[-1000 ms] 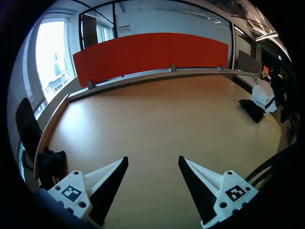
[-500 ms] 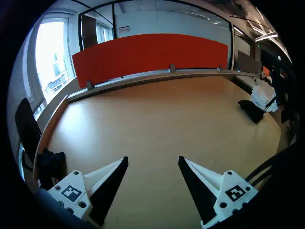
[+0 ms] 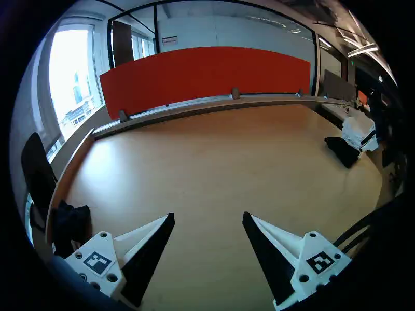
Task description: Fold towel
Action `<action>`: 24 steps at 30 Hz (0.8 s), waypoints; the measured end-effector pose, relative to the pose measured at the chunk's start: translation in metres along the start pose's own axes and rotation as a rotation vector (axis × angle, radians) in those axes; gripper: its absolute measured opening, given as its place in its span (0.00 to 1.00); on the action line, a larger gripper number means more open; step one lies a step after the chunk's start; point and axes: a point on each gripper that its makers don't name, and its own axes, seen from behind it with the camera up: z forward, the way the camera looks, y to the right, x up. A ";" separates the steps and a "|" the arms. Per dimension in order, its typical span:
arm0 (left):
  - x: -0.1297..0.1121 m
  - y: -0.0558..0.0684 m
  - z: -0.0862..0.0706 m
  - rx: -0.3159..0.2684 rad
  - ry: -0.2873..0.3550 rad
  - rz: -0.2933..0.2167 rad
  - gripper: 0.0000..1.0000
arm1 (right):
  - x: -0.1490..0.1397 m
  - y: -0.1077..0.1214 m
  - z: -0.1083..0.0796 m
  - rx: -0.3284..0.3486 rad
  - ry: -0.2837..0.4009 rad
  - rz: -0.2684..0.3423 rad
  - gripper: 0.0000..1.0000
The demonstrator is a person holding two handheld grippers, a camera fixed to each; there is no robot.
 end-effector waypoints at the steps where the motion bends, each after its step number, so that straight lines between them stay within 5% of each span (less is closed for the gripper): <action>1: 0.000 0.000 0.000 0.001 0.000 0.000 0.98 | 0.001 0.000 0.001 0.001 0.002 0.000 0.73; 24: -0.008 -0.011 -0.010 0.052 -0.015 -0.024 0.98 | 0.054 0.008 0.038 0.028 0.032 -0.021 0.73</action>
